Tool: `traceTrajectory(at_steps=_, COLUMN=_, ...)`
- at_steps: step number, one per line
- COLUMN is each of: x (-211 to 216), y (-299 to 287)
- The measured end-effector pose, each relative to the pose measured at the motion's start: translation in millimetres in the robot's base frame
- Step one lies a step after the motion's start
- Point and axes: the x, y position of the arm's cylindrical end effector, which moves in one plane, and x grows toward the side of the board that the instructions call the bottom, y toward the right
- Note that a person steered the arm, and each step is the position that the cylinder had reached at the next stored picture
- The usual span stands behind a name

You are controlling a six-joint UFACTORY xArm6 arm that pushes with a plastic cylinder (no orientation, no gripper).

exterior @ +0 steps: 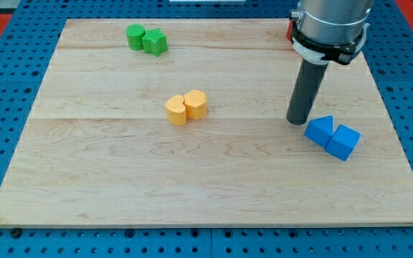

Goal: Move your arm to the bottom right

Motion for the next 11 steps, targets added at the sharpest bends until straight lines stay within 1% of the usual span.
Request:
traceTrajectory(at_steps=1, x=-6, y=-10)
traceTrajectory(at_steps=2, x=-36, y=-10)
traceTrajectory(at_steps=3, x=-43, y=53)
traceTrajectory(at_steps=4, x=-31, y=185)
traceTrajectory(at_steps=5, x=-14, y=206)
traceTrajectory(at_steps=6, x=70, y=200)
traceTrajectory(at_steps=7, x=148, y=170)
traceTrajectory(at_steps=8, x=142, y=144)
traceTrajectory(at_steps=10, x=78, y=99)
traceTrajectory(at_steps=11, x=75, y=67)
